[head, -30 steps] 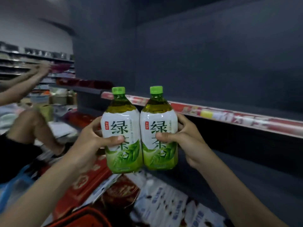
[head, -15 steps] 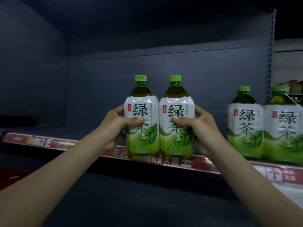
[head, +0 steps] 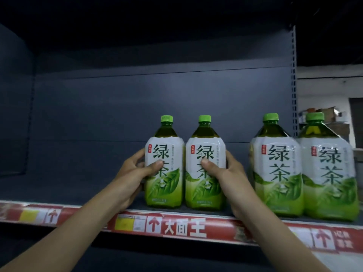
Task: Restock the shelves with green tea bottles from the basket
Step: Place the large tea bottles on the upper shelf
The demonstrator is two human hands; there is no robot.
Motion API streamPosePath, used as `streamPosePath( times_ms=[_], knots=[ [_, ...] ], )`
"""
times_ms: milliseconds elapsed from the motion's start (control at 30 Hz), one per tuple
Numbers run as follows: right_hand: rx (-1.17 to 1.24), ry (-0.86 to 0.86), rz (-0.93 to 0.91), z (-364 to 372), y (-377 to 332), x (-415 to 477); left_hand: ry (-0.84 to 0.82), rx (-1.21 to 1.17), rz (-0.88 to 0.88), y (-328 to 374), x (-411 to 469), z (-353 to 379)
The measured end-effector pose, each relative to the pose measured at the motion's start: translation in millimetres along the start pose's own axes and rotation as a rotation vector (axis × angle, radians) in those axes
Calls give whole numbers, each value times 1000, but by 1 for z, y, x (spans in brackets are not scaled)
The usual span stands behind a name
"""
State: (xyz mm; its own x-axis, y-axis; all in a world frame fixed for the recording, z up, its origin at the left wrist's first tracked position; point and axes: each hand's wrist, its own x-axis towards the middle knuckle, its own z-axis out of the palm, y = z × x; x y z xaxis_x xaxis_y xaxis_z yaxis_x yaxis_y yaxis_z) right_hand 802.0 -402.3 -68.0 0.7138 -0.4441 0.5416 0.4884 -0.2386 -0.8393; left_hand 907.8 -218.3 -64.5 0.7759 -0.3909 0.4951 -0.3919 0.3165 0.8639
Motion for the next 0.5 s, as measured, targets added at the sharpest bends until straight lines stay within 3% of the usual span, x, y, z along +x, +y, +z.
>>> streamPosePath(
  times_ms=[133, 267, 367, 433, 500],
  knots=[
    [-373, 23, -152, -10, -7, -36, 78, 70, 44, -6, -6, 7],
    [-650, 216, -343, -57, -16, -81, 449, 635, 421, -6, -37, 30],
    [-814, 444, -395, -94, -19, -83, 341, 769, 510, -5, -56, 68],
    [-897, 467, -323, -101, -14, -75, 239, 891, 482, -13, -57, 92],
    [-968, 455, -298, -97, -6, -68, 238, 975, 444, -22, -55, 112]
  ],
)
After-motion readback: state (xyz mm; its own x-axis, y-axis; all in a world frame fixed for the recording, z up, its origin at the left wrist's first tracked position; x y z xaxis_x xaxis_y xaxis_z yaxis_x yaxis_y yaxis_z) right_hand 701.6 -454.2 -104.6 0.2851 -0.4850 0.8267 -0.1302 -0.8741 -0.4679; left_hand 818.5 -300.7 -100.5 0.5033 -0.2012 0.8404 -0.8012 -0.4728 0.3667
